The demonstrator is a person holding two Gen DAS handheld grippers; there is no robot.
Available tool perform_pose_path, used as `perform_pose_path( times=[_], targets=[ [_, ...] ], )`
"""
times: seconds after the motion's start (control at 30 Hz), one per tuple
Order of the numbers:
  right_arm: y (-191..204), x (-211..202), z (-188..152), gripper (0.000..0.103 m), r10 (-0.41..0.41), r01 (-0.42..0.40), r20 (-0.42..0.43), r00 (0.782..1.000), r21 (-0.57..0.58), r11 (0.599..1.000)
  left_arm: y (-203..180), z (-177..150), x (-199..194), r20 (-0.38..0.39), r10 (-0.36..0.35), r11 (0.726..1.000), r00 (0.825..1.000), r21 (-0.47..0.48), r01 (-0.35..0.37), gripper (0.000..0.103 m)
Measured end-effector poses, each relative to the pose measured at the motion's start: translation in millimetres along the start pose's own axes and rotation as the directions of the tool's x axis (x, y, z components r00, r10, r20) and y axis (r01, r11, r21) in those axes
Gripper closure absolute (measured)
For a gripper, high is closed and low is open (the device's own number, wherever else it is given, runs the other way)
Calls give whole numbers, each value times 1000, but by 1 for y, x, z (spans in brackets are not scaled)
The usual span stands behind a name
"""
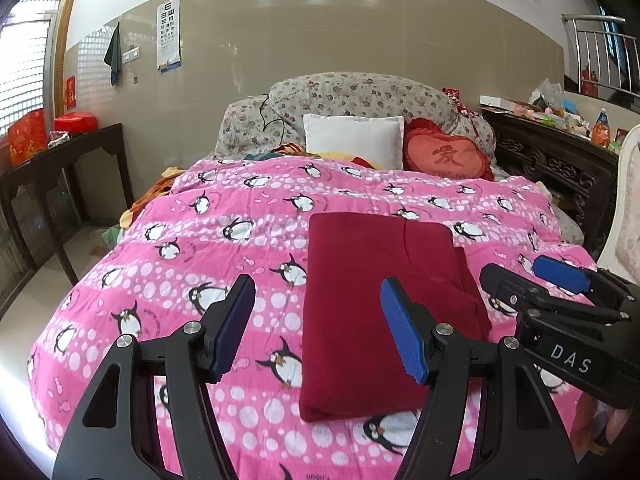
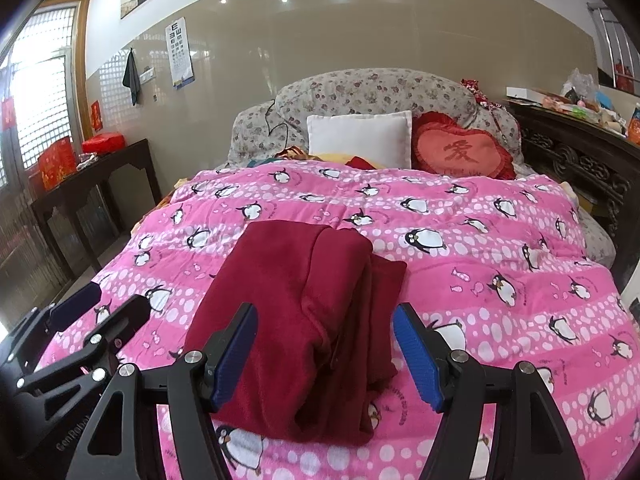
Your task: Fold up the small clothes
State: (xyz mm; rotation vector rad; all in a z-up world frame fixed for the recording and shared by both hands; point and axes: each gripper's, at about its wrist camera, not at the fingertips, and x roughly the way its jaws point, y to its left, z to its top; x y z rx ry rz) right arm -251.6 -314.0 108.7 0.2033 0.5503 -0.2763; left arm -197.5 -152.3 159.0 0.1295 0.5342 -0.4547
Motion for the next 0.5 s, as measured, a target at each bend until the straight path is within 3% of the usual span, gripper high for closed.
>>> perform_pose_path(
  times=[0.5],
  targets=[
    [-11,37,11,35,14,-13,-35,999,26,1000,0,16,38,0,-24,1000,1000,10,24,37]
  ],
)
